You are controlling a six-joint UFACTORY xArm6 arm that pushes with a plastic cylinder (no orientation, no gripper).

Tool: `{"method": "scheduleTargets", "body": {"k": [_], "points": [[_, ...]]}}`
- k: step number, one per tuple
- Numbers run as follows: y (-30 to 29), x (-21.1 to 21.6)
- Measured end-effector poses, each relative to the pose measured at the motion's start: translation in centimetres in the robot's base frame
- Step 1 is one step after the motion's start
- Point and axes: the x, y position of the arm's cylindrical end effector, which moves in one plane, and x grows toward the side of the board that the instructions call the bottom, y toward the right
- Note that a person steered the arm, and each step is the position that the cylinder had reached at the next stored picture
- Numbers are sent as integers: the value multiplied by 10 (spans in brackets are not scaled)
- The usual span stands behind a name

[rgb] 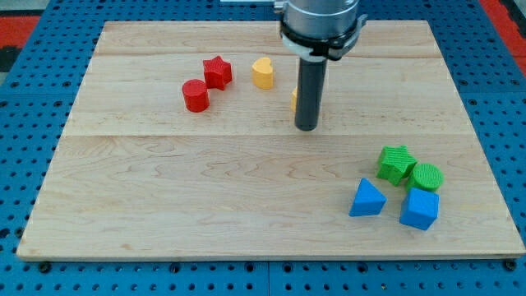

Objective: Move your arm closer to the green circle

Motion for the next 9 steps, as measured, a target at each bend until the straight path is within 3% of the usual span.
{"method": "scheduleTargets", "body": {"k": [1,2,3,4,6,7,8,9], "points": [[0,-42],[5,-56],[4,-41],[-41,19],[-24,78],[-44,175],[4,202],[117,202]]}}
